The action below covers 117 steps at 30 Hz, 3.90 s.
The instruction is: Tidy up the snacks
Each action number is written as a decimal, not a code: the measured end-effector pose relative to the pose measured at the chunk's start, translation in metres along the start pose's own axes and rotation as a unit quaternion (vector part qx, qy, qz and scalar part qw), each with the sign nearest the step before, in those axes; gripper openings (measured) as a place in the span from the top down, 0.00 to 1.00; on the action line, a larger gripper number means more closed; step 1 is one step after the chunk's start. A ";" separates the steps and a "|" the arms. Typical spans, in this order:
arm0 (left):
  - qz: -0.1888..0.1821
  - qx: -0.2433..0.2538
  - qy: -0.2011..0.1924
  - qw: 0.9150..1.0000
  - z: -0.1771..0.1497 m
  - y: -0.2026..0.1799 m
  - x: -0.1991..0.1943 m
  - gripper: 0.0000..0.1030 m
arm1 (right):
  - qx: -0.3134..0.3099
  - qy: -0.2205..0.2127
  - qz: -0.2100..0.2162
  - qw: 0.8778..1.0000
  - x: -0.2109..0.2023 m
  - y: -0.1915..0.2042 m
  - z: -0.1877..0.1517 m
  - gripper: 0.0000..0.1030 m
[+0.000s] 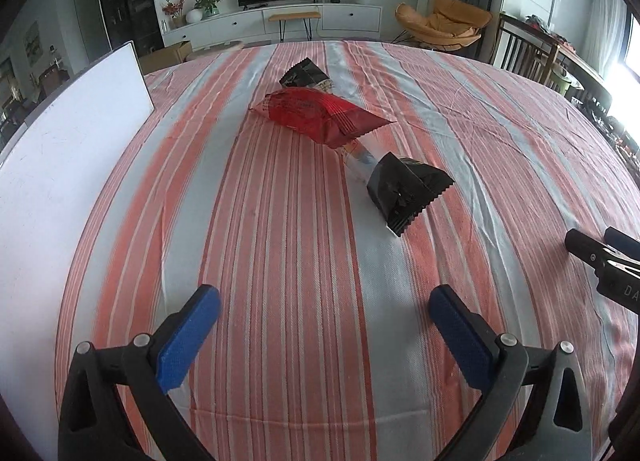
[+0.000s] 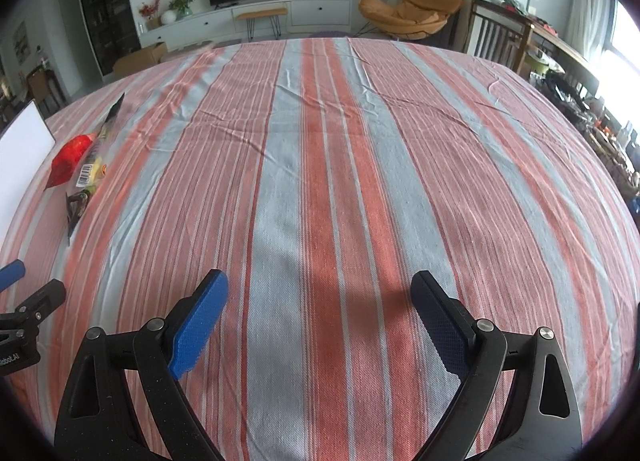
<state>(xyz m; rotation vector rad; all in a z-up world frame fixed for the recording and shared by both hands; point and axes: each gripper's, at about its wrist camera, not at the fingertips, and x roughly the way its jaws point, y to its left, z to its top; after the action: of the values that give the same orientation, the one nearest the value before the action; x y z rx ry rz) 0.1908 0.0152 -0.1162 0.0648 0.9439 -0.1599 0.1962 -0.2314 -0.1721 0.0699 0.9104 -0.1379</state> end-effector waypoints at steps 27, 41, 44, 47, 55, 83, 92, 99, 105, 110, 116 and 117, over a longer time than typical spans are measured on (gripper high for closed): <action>-0.046 0.008 0.024 0.999 0.005 0.000 -0.007 0.01 | 0.002 0.001 0.000 1.000 -0.001 0.000 0.000 0.07; -0.101 -0.106 0.048 0.988 0.127 0.037 0.039 0.83 | 0.003 0.001 0.000 1.000 -0.001 -0.001 0.000 0.07; -0.106 -0.093 0.029 0.990 0.105 0.053 0.029 0.91 | 0.003 0.001 0.000 1.000 -0.001 0.000 0.000 0.07; -0.095 -0.059 0.025 0.993 0.073 0.065 0.003 0.91 | 0.003 0.001 0.000 1.000 -0.001 -0.001 0.000 0.07; -0.080 0.010 0.052 0.995 -0.003 0.079 -0.047 0.58 | 0.003 0.001 0.000 1.000 -0.001 0.000 0.000 0.07; -0.004 0.007 -0.002 1.000 -0.014 0.070 -0.013 0.00 | 0.002 0.014 0.143 0.990 -0.006 0.095 0.084 0.06; -0.025 0.034 0.042 0.998 -0.004 0.069 -0.016 0.19 | -0.088 0.139 0.103 0.981 0.062 0.205 0.113 0.13; -0.094 0.008 0.049 0.994 -0.006 0.074 -0.029 0.89 | -0.038 0.123 0.153 0.980 0.027 0.155 0.088 0.88; -0.178 -0.056 -0.005 0.982 -0.027 0.084 -0.079 0.90 | 0.134 0.090 0.332 0.929 -0.022 0.067 0.052 0.90; -0.235 -0.089 -0.058 0.966 -0.030 0.092 -0.140 0.90 | 0.181 0.068 0.402 0.895 -0.060 0.050 0.055 0.90; -0.235 -0.111 -0.142 0.955 -0.020 0.139 -0.226 0.90 | 0.121 0.029 0.472 0.873 -0.132 0.103 0.089 0.90; -0.228 -0.119 -0.155 0.954 -0.019 0.154 -0.238 0.90 | 0.106 0.025 0.483 0.869 -0.144 0.119 0.095 0.90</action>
<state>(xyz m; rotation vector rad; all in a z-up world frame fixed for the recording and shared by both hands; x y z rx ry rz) 0.0636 0.1955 0.0634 -0.3954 0.6452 -0.4680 0.2008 -0.1126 0.0005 0.7261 0.8187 0.7081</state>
